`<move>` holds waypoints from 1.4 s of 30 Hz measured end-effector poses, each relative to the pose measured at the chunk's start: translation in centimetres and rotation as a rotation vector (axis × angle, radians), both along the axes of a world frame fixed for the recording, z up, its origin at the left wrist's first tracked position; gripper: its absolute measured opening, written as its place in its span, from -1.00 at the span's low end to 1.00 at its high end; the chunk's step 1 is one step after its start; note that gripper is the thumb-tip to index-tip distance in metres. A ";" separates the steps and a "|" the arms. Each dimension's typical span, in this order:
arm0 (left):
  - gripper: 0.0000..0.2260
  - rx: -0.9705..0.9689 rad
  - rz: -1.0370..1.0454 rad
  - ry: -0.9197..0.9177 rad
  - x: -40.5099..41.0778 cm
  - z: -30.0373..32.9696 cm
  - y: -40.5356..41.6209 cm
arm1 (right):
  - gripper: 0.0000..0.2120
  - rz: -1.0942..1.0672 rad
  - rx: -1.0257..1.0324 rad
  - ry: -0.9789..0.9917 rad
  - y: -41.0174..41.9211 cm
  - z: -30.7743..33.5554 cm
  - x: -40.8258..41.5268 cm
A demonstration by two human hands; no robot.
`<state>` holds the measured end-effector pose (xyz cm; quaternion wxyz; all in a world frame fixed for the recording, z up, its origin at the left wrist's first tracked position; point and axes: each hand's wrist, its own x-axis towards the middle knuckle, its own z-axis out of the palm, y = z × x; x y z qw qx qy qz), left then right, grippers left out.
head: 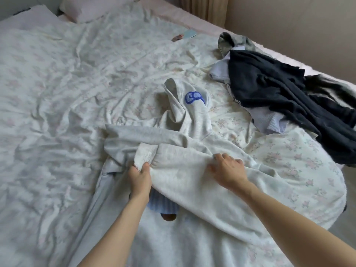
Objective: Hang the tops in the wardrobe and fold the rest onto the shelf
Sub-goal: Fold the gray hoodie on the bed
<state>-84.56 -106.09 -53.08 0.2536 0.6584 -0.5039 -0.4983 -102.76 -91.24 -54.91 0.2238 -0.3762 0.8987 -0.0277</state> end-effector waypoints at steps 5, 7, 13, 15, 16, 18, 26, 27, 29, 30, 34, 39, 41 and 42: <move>-0.76 -0.129 0.131 -0.250 5.7 0.2 -3.6 | -0.75 0.199 -0.262 0.015 -3.9 1.3 3.4; -0.72 -0.076 0.053 -0.392 7.6 -0.3 -4.1 | -0.72 0.179 -0.232 -0.003 -5.1 1.0 4.3; -0.39 -0.120 -0.220 -0.567 9.6 -0.6 -3.6 | -0.45 -0.311 -0.058 -0.006 -4.9 0.1 2.4; -0.35 -0.196 -0.262 -0.630 9.2 -0.5 -3.6 | -0.38 -0.363 0.133 -0.048 -4.9 -0.2 1.6; -0.35 -0.247 -0.294 -0.644 9.1 -0.4 -3.8 | -0.44 -0.350 0.214 -0.057 -5.1 -0.3 1.3; -0.41 -0.332 -0.436 -0.685 8.8 -0.2 -4.2 | -0.66 -0.249 0.275 -0.029 -5.6 -0.1 1.2; -0.21 -0.320 -0.740 -0.642 8.0 1.9 -5.0 | -0.71 -0.221 -0.595 -0.525 -13.7 9.0 3.7; -0.14 -0.320 -0.740 -0.602 7.7 2.5 -4.9 | -0.74 -0.309 -0.705 -0.677 -15.0 10.8 4.0; -0.02 -0.341 -0.704 -0.525 6.8 3.9 -5.0 | -0.76 -0.440 -0.869 -1.005 -17.3 14.2 4.7; 0.00 -0.360 -0.670 -0.494 6.3 4.6 -5.1 | -0.76 -0.461 -0.921 -1.167 -18.4 15.7 5.1; -0.31 -0.488 -0.336 -0.328 4.3 7.9 -7.0 | -0.71 -0.331 -0.928 -1.452 -20.6 20.5 7.0; -0.80 -0.592 -0.003 -0.226 5.9 11.5 -9.4 | -0.75 -0.403 -1.027 -1.334 -18.5 21.5 7.0; -0.85 -0.662 -0.005 -0.237 7.6 12.5 -9.4 | -0.77 -0.486 -1.022 -1.228 -16.8 21.2 6.5; -0.82 -0.694 -0.013 -0.248 8.3 13.1 -9.4 | -0.77 -0.503 -1.004 -1.171 -16.0 20.9 6.4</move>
